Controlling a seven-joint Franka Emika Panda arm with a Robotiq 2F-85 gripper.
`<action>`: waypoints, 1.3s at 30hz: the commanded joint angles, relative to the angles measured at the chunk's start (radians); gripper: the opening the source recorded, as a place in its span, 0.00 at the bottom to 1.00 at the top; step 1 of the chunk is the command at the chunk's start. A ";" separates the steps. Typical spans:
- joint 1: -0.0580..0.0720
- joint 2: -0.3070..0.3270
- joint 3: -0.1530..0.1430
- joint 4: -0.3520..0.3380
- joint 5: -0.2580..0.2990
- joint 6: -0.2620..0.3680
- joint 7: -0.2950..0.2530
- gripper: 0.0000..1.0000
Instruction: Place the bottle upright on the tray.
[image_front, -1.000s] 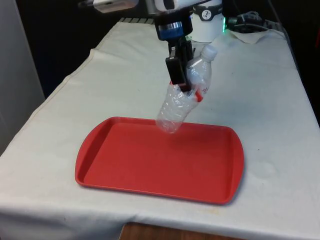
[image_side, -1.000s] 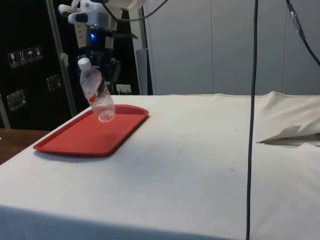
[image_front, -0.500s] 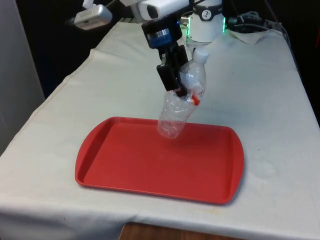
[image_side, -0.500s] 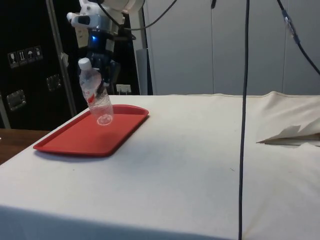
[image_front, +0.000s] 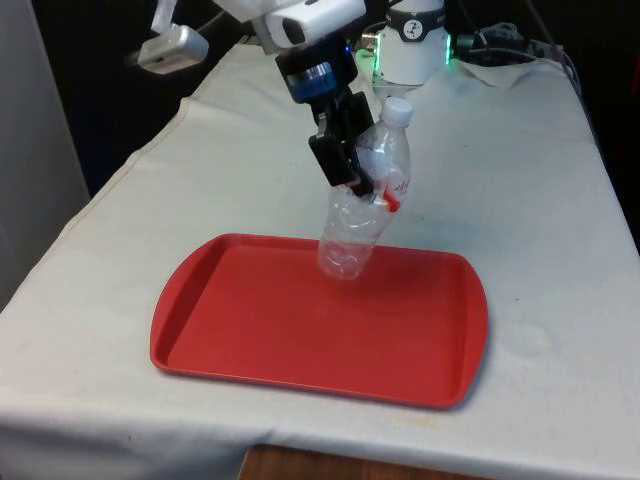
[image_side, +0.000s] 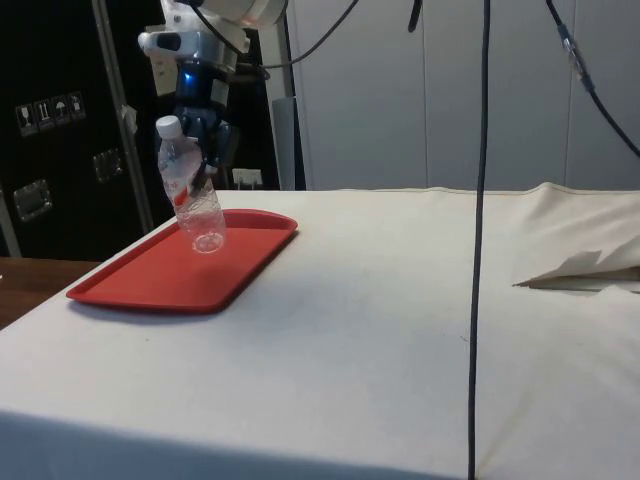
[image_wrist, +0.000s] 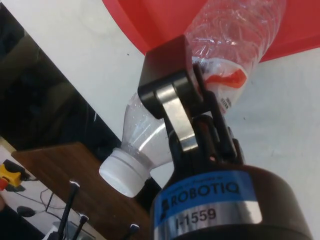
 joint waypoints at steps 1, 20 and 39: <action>-0.002 0.000 0.001 0.001 0.003 0.000 -0.002 0.33; -0.017 0.024 -0.026 0.026 0.111 -0.086 -0.085 0.33; -0.020 0.090 -0.067 0.101 0.179 -0.165 -0.111 0.33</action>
